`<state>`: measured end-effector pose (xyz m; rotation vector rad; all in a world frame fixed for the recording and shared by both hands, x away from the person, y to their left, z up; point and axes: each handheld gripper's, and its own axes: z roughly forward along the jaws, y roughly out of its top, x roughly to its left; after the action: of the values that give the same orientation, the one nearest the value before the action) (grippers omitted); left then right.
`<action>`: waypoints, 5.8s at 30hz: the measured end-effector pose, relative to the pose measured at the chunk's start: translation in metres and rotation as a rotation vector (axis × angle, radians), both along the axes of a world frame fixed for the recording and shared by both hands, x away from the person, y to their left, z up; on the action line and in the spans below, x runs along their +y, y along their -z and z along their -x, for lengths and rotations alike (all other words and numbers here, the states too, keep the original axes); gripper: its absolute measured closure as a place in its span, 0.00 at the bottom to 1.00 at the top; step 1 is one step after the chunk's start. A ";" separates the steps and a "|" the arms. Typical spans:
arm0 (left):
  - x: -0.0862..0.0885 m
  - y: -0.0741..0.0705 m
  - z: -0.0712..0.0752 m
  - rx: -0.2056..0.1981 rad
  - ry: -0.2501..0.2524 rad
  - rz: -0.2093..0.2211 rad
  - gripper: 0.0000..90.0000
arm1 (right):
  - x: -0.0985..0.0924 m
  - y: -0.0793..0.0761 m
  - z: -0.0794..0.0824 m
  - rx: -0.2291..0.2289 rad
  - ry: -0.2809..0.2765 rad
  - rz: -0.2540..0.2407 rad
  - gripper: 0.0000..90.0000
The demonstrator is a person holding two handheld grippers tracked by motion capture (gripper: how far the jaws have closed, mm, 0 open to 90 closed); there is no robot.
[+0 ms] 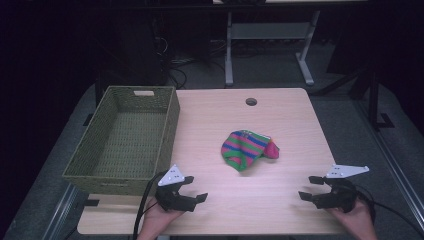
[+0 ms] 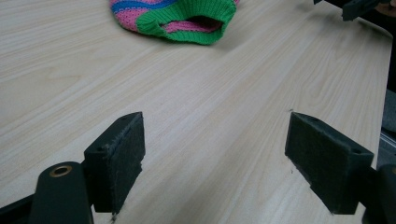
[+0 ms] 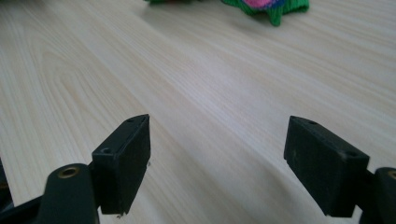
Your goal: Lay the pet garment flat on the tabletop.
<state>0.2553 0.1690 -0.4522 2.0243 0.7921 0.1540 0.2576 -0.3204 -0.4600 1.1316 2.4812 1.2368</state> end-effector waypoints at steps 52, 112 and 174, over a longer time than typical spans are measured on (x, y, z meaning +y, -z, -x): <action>0.004 0.000 -0.006 0.006 -0.004 0.021 0.22 | 0.077 -0.073 -0.110 0.038 -0.174 0.061 0.22; 0.004 -0.001 -0.007 0.011 0.019 0.046 0.21 | 0.151 -0.053 -0.173 0.072 -0.241 0.201 0.23; 0.003 -0.001 -0.008 0.023 0.021 0.067 0.21 | 0.162 -0.007 -0.182 0.066 -0.183 0.362 0.50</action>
<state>0.2635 0.1723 -0.4515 1.9731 0.7803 0.0909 0.4391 -0.1588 -0.4531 0.8822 2.7587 0.7473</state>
